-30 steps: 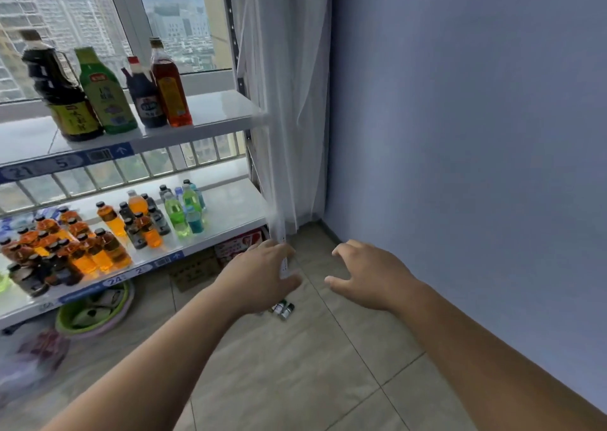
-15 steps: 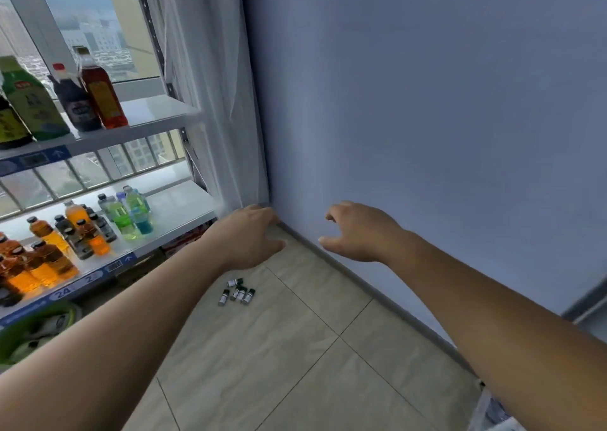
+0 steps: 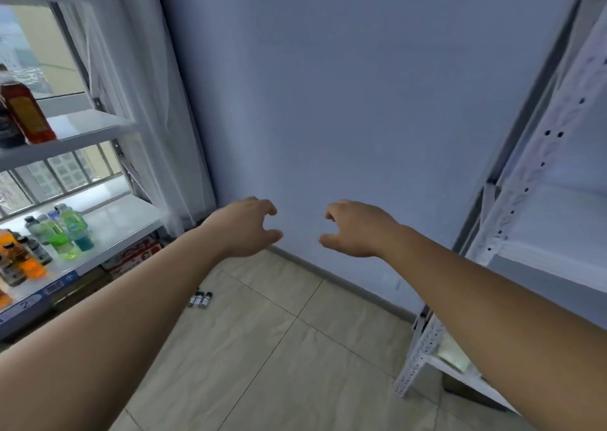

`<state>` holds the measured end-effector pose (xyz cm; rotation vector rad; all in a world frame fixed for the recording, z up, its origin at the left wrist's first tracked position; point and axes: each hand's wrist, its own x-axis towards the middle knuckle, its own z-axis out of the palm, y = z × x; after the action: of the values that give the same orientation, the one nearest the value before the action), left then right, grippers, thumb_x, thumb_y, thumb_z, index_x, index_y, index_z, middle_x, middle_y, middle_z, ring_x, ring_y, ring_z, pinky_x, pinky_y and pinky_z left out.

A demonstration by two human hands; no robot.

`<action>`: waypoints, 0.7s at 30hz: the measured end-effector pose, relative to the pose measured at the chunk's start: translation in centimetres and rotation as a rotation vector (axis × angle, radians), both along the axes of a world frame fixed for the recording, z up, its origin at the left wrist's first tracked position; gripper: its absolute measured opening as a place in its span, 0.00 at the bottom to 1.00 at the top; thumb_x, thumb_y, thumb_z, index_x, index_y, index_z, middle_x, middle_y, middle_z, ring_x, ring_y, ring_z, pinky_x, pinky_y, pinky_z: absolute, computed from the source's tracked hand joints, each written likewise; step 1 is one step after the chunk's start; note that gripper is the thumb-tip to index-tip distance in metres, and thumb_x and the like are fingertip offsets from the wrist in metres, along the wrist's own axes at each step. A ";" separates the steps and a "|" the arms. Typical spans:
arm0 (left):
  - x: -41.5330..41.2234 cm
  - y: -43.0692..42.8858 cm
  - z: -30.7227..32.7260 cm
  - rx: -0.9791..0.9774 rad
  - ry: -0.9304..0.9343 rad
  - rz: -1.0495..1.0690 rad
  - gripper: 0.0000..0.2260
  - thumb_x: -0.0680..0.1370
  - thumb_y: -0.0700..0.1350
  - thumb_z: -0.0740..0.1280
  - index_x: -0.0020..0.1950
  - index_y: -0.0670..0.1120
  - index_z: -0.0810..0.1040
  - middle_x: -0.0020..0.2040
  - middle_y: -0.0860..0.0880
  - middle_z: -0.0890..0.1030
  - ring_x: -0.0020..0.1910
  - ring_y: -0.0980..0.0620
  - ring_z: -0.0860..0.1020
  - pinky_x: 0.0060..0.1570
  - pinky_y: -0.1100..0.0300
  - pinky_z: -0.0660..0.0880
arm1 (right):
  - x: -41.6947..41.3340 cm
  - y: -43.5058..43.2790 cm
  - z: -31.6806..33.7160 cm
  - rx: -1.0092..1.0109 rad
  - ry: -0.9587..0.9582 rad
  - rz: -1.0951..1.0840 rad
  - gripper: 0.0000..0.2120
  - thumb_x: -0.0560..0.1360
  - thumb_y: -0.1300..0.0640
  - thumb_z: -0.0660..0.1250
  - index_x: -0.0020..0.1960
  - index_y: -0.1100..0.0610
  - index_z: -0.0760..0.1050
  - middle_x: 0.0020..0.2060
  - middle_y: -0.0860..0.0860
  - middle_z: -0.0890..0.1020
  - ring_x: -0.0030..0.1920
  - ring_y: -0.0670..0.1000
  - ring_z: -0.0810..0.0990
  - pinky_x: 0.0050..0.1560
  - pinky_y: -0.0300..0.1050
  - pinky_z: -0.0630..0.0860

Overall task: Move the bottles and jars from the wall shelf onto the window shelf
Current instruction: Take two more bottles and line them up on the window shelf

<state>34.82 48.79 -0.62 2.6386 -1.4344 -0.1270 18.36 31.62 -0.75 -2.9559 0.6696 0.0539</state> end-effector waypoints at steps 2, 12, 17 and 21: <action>-2.7 -1.3 0.7 0.000 -0.004 -0.037 0.26 0.79 0.61 0.66 0.75 0.53 0.70 0.72 0.50 0.73 0.68 0.48 0.74 0.67 0.46 0.74 | -3.3 -0.8 0.6 -0.005 -0.020 -0.048 0.29 0.79 0.38 0.64 0.73 0.54 0.69 0.67 0.50 0.75 0.59 0.53 0.78 0.60 0.55 0.78; -21.5 -12.7 3.1 -0.056 -0.004 -0.306 0.27 0.80 0.61 0.66 0.76 0.54 0.69 0.74 0.51 0.72 0.70 0.47 0.74 0.67 0.46 0.73 | -25.3 -6.6 3.2 -0.047 -0.065 -0.318 0.30 0.79 0.37 0.64 0.75 0.54 0.69 0.70 0.51 0.74 0.65 0.54 0.76 0.62 0.52 0.75; -33.6 -18.3 3.0 -0.063 0.052 -0.461 0.26 0.81 0.61 0.65 0.76 0.54 0.68 0.74 0.51 0.71 0.70 0.47 0.73 0.68 0.47 0.72 | -40.0 -9.0 3.6 -0.066 -0.011 -0.475 0.29 0.80 0.38 0.64 0.75 0.53 0.69 0.68 0.51 0.75 0.63 0.54 0.76 0.60 0.50 0.75; -42.6 -21.7 2.3 -0.060 0.070 -0.558 0.26 0.80 0.60 0.66 0.77 0.54 0.68 0.74 0.52 0.71 0.70 0.48 0.73 0.68 0.48 0.72 | -50.3 -10.1 3.6 -0.057 -0.008 -0.613 0.30 0.79 0.39 0.64 0.76 0.53 0.68 0.70 0.51 0.74 0.65 0.54 0.76 0.60 0.49 0.74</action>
<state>-7.83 27.06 1.73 2.0935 -2.0660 -0.2228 -31.94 21.53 2.86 -2.6581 1.5527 -0.0293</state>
